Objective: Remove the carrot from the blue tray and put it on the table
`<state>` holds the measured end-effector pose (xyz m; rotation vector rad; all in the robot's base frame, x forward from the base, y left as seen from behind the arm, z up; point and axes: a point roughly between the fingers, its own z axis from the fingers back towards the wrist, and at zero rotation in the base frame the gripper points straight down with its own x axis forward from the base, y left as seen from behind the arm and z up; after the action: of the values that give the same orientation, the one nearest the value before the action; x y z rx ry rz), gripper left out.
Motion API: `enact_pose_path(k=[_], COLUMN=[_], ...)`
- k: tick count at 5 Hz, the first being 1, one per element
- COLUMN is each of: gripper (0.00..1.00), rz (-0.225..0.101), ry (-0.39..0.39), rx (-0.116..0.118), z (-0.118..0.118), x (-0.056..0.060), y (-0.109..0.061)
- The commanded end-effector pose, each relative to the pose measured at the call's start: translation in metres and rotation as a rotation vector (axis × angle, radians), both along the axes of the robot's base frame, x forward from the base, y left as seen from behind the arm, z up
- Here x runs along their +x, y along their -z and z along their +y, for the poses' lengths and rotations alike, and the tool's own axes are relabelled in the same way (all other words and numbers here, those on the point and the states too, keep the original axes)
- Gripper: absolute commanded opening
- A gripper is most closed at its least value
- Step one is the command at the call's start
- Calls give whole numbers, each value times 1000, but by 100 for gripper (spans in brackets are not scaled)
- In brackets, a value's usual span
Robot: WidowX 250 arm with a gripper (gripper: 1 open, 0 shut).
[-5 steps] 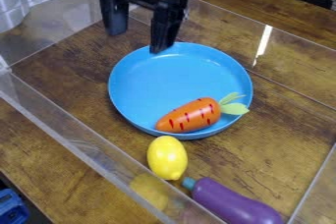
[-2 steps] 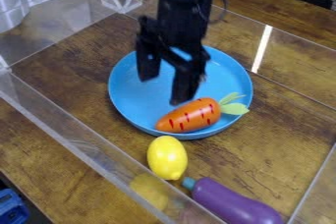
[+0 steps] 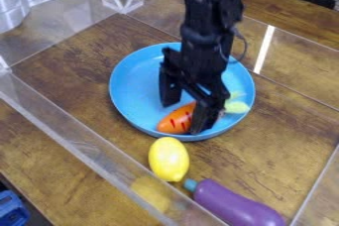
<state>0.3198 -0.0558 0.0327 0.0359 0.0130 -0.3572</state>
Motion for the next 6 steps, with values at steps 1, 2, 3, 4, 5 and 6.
enact_pose_path(k=[1, 2, 3, 4, 5, 6], gripper=[100, 0, 0, 0, 0, 0], rz=[-81, -89, -111, -130, -137, -152], ry=[26, 38, 22, -16, -60, -102], rx=[-12, -14, -11, -13, -21, -25], z=[-11, -13, -13, -11, -12, -11], x=[12, 17, 22, 31, 40, 46], y=[-13, -10, -23, -36, -39, -32])
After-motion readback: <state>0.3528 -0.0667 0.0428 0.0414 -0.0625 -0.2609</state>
